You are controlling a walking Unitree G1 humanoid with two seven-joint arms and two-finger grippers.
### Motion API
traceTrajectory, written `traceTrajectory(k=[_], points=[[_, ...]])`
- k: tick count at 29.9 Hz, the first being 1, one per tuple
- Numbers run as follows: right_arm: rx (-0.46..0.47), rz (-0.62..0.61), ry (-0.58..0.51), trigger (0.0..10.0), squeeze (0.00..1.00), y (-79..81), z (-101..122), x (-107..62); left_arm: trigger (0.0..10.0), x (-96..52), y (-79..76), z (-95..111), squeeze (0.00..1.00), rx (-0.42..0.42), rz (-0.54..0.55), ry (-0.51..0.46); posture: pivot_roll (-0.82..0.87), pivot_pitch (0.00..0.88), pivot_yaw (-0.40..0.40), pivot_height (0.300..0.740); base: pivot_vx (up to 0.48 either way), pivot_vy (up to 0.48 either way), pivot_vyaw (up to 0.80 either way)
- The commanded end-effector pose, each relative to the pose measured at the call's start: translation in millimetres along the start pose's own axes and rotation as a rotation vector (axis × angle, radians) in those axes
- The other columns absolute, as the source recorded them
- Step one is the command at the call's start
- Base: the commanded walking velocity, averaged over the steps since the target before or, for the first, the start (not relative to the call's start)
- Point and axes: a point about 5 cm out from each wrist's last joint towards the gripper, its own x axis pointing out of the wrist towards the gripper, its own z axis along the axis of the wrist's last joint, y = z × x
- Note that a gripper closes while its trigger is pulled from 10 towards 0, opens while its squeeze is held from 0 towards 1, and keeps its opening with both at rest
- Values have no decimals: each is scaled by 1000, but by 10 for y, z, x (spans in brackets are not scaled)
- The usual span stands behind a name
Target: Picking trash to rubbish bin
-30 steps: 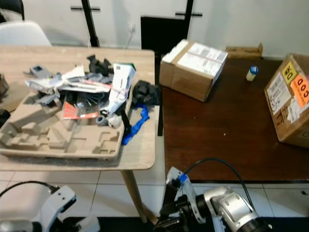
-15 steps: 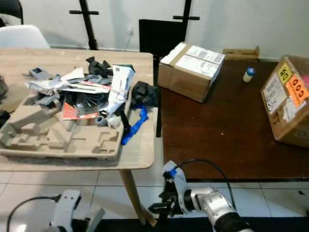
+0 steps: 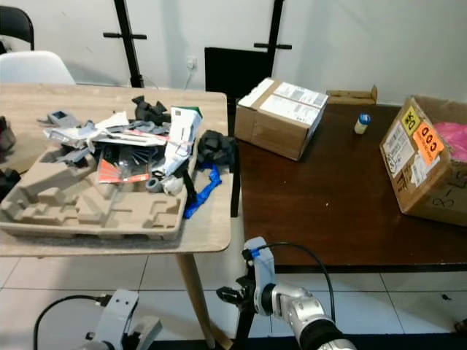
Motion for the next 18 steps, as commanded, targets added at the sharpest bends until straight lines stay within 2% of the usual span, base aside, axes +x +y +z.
traceTrajectory(k=[1, 2, 4, 5, 6, 7, 11, 12, 18], points=[[-2, -13, -55, 10000, 0, -41, -10, -21, 0, 26, -35, 1, 0, -13, 13, -17, -18, 135, -35, 740, 0, 0, 0], [-2, -13, -55, 10000, 0, -41, -10, -21, 0, 26, -35, 1, 0, -13, 13, -17, -18, 135, -35, 740, 0, 0, 0], [-13, 147, -266, 10000, 0, 22, 336, -129, 0, 38, -2, 41, 0, -69, 43, -57, -19, 136, -36, 740, 0, 0, 0], [-13, 147, -266, 10000, 0, 22, 336, -129, 0, 38, -2, 41, 0, -69, 43, -57, -19, 136, -36, 740, 0, 0, 0], [-52, 259, -300, 10000, 0, 54, 444, -236, 0, 42, -3, 49, 0, -77, 42, -65, -21, 139, -39, 740, 0, 0, 0], [-89, 338, -283, 10000, 0, 75, 478, -318, 0, 44, -9, 47, 0, -77, 37, -62, -24, 139, -39, 740, 0, 0, 0], [-155, 419, -212, 10000, 0, 73, 469, -427, 0, 55, -23, 27, 0, -67, 30, -46, -26, 141, -38, 740, 0, 0, 0], [-190, 460, -167, 10000, 0, 54, 466, -508, 0, 63, -31, 0, 0, -68, 31, -29, -26, 139, -36, 740, 0, 0, 0], [-264, 589, -185, 10000, 0, 161, 565, -687, 0, 65, -41, -50, 0, -105, 22, -14, -23, 141, -30, 740, 0, 0, 0]])
